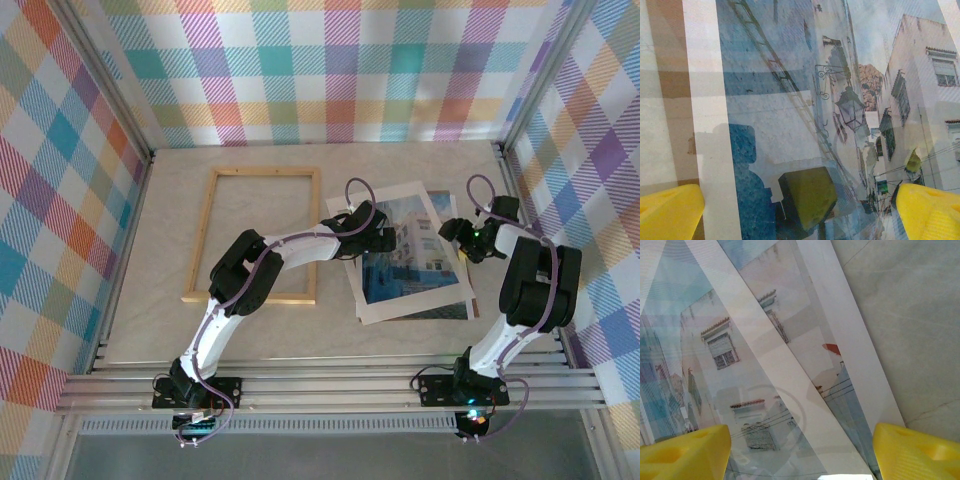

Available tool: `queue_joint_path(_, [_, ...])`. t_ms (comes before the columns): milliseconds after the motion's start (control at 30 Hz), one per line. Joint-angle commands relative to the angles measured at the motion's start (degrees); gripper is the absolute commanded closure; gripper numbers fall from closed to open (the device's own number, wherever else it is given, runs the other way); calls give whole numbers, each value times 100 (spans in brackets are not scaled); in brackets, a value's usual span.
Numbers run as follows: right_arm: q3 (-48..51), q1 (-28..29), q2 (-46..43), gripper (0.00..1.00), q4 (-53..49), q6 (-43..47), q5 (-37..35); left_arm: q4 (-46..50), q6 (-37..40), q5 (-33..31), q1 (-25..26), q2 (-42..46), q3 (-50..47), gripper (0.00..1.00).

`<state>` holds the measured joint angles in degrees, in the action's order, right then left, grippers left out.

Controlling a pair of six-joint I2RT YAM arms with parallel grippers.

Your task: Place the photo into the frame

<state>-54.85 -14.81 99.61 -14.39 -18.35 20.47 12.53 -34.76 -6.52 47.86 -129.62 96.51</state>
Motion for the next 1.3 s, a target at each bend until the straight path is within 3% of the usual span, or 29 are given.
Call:
queue_joint_path(0, [-89, 59, 27, 25, -211, 113, 208, 555, -115, 103, -50, -199, -80, 0])
queue_joint_path(1100, [147, 106, -393, 28, -90, -83, 1083, 619, -146, 187, -11, -292, 55, 0])
queue_joint_path(1267, [492, 96, -856, 28, 95, -314, 1260, 612, -144, 192, 1, -290, 52, 0])
